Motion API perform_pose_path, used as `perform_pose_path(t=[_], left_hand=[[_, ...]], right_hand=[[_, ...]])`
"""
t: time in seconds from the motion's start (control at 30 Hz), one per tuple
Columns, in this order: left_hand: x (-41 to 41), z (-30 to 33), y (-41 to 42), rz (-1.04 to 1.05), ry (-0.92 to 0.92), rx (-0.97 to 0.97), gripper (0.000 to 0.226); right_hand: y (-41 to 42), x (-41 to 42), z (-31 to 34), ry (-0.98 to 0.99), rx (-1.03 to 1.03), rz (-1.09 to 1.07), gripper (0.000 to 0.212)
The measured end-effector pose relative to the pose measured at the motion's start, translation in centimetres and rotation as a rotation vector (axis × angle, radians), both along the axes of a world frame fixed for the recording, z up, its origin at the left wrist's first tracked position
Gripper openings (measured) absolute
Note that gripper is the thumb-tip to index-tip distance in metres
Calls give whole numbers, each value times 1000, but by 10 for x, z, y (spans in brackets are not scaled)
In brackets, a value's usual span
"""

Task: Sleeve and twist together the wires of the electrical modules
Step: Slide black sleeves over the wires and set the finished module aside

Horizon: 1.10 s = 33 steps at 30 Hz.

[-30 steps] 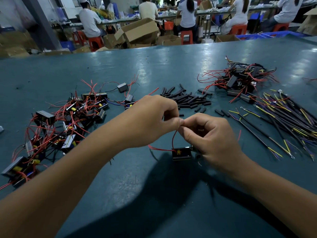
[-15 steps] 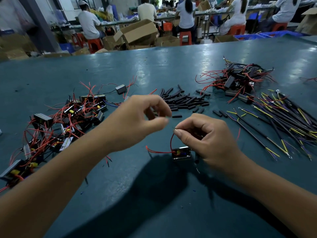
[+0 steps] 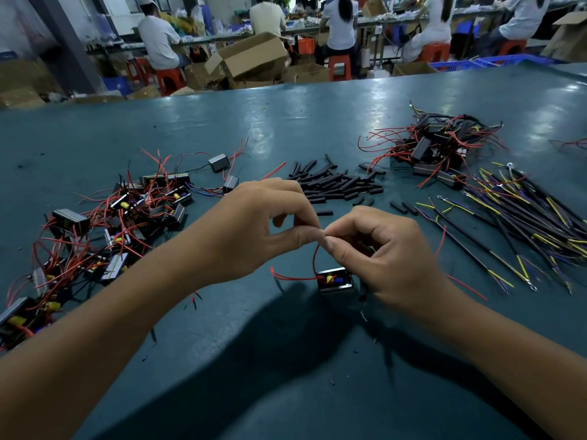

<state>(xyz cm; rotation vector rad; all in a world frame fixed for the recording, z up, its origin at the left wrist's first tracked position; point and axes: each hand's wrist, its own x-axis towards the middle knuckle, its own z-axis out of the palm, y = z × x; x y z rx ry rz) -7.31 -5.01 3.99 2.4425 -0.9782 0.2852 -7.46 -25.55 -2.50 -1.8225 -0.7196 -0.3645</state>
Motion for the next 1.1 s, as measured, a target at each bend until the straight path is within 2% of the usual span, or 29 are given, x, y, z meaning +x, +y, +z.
perform_pose_path(t=[0.27, 0.33, 0.37, 0.4, 0.47, 0.53, 0.7, 0.83, 0.9, 0.93, 0.97, 1.1], left_hand=[[-8, 5, -12, 316, 931, -355, 30], [-9, 4, -13, 326, 1025, -420, 29], [-11, 3, -11, 318, 971, -420, 27], [-12, 2, -8, 303, 828, -380, 24], [-15, 1, 1, 232, 371, -201, 10], [-17, -1, 8, 116, 14, -57, 15], [-12, -11, 5, 31, -337, 117, 18], [-6, -5, 4, -10, -404, 182, 21], [-5, -5, 2, -16, -297, 158, 19], [-4, -5, 1, -10, -180, 108, 18], [-3, -5, 0, 10, -8, 33, 17], [-6, -5, -6, 217, 865, -403, 20]], right_hand=[[1, -4, 4, -122, -127, -3, 5], [0, -3, 4, -117, -117, 4, 5], [-1, -3, 4, -103, -98, 12, 5], [-1, -2, 4, -85, -80, 21, 5], [-2, -1, 4, -51, -51, 27, 5], [-2, 0, 4, -34, -35, 30, 6], [-2, 0, 3, -28, -43, 50, 7], [-2, 0, 4, -41, -47, 44, 8], [-3, 1, 4, -54, -56, 37, 6], [-3, 0, 4, -63, -63, 34, 6], [-3, 0, 5, -76, -73, 32, 5], [-2, -1, 5, -105, -111, 37, 5]])
